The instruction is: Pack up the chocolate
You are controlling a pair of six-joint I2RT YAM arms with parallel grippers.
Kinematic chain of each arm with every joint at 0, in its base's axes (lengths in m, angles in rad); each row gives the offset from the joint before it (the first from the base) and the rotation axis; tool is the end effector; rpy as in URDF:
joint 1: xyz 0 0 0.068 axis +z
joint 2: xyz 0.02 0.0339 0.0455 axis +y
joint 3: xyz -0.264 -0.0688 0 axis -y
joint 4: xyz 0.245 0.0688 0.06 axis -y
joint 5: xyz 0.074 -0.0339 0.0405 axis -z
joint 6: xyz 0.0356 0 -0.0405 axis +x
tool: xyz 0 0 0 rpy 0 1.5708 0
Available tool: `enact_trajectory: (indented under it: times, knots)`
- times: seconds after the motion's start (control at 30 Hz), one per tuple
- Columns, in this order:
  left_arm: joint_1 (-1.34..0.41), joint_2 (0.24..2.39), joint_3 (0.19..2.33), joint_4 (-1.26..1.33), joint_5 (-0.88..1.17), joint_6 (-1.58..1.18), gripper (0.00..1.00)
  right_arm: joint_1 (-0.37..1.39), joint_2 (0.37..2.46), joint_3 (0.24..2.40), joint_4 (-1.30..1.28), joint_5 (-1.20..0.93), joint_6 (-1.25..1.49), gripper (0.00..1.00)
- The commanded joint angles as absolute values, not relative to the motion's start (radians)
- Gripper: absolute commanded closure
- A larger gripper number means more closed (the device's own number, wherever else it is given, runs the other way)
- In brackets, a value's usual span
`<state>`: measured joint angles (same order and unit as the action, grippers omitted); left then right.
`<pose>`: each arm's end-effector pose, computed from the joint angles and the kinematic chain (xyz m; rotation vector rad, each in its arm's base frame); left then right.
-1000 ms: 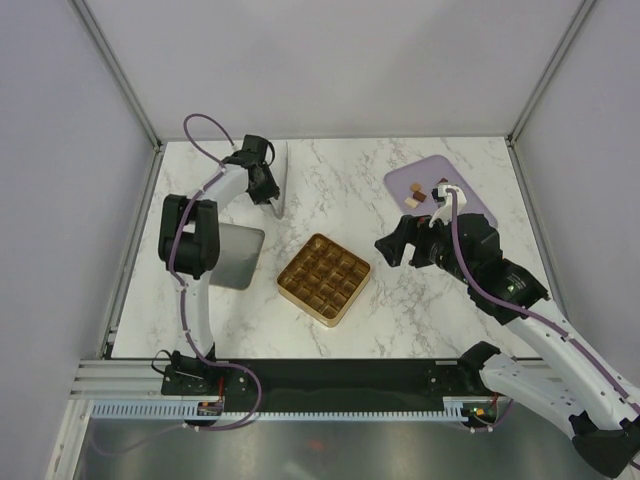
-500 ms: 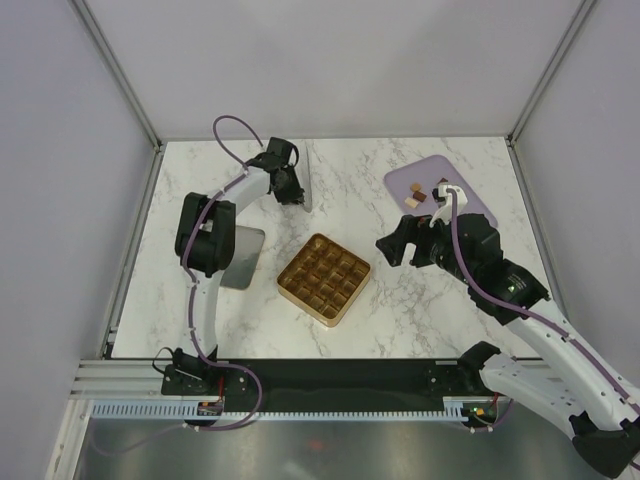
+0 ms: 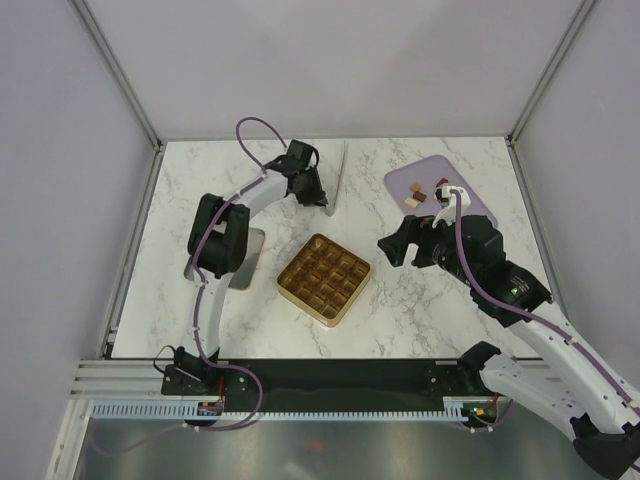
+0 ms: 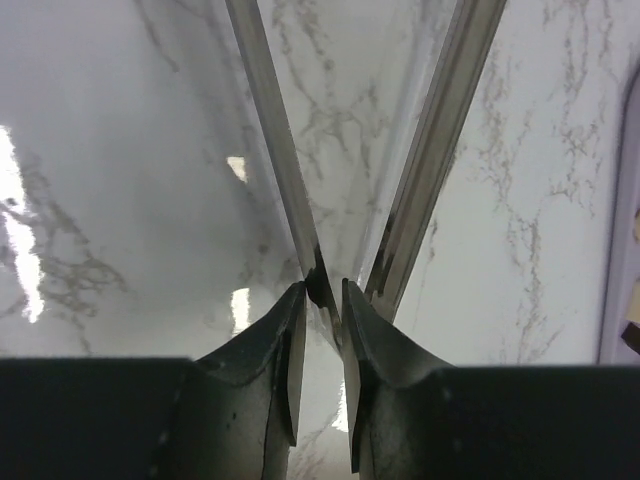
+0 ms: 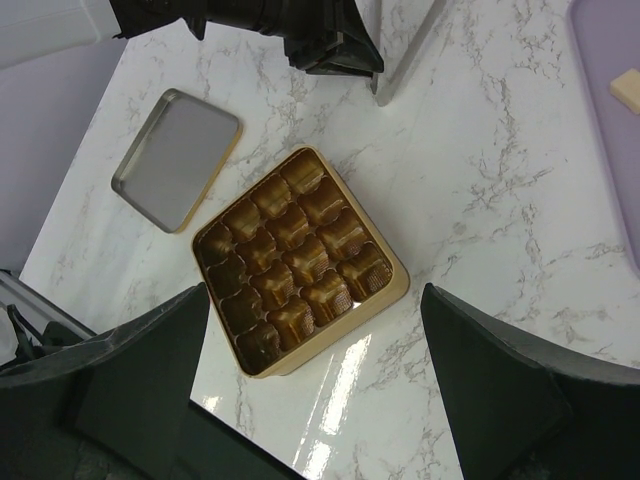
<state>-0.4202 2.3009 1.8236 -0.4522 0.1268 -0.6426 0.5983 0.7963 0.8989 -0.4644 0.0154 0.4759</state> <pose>0.4607 -0.2108 0.1634 -0.2333 2.5813 -0.5779 0.1453 0.0984 0.3482 -0.1115 1.9940 0.6926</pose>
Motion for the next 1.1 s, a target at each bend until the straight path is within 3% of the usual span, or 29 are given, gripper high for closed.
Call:
enact_trajectory:
  times: [0.0, 0.17, 0.47, 0.53, 0.9, 1.07]
  knots:
    - [-0.440, 2.327, 1.882, -0.397, 0.201, -0.721, 0.72, 0.598, 0.795, 0.917, -0.454, 0.029, 0.489, 0.05]
    - [-0.453, 2.296, 1.879, -0.353, 0.245, -0.745, 0.62, 0.598, 0.814, 0.930, -0.451, 0.079, 0.479, 0.04]
    - [-0.439, 1.954, 1.726, -0.353, 0.210, -0.661, 0.23, 0.598, 1.093, 1.100, -0.459, 0.253, 0.443, 0.02]
    - [-0.431, 1.878, 1.633, -0.353, 0.138, -0.641, 0.01, 0.598, 1.189, 1.175, -0.456, 0.282, 0.422, 0.02]
    - [-0.405, 1.336, 1.172, -0.382, 0.080, -0.600, 0.00, 0.597, 1.641, 1.504, -0.353, 0.290, 0.414, 0.02]
    - [-0.405, 1.076, 0.990, -0.390, 0.202, -0.540, 0.00, 0.597, 1.847, 1.630, -0.342, 0.265, 0.443, 0.02]
